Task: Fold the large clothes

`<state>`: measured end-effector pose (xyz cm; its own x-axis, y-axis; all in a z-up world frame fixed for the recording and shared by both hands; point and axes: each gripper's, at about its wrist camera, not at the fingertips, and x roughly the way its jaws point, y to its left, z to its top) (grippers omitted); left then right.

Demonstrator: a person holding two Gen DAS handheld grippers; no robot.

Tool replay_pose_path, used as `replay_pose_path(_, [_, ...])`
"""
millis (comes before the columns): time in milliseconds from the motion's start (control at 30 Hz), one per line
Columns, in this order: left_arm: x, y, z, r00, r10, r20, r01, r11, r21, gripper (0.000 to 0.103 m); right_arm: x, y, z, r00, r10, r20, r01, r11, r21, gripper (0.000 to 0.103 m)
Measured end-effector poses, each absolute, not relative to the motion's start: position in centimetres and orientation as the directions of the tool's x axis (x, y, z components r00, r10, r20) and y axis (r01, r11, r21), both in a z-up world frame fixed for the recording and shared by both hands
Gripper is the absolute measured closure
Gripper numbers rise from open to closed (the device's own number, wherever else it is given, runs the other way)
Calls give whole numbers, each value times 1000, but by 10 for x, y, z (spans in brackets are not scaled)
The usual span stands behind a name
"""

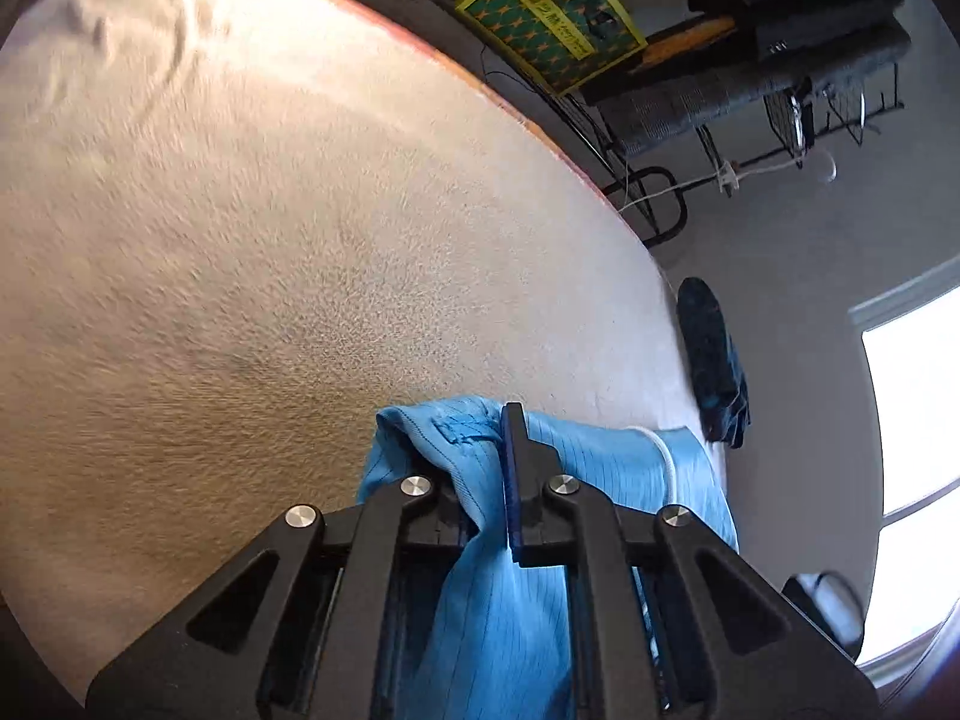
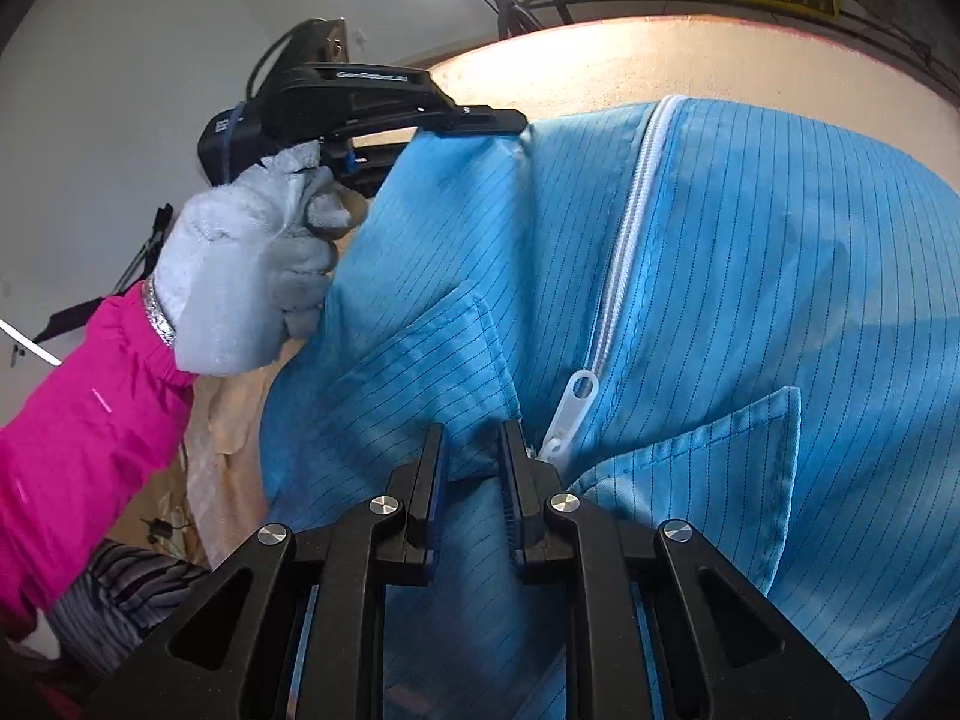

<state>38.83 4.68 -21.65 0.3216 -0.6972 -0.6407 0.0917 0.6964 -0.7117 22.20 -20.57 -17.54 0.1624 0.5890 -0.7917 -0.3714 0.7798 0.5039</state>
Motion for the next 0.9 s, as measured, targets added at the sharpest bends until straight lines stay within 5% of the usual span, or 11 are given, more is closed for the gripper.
replay_pose_path(167, [371, 54, -173, 376, -602, -705, 140, 789, -599, 89, 228, -235, -119, 244, 673, -698, -425, 721, 547, 88])
replay_pose_path(367, [347, 26, -125, 405, -626, -667, 228, 775, -589, 89, 260, -290, -105, 462, 510, -725, -258, 860, 441, 88])
replay_pose_path(533, [342, -33, -105, 373, -644, -667, 325, 765, -557, 89, 280, -314, -128, 473, 430, -769, -154, 900, 408, 88])
replay_pose_path(833, [372, -56, -192, 312, -570, -760, 272, 820, -503, 89, 292, -325, -152, 420, 400, -814, -113, 914, 391, 88])
replay_pose_path(900, [374, -51, -209, 343, -556, -757, 280, 830, -483, 98, 294, -328, -160, 410, 373, -832, -107, 926, 362, 93])
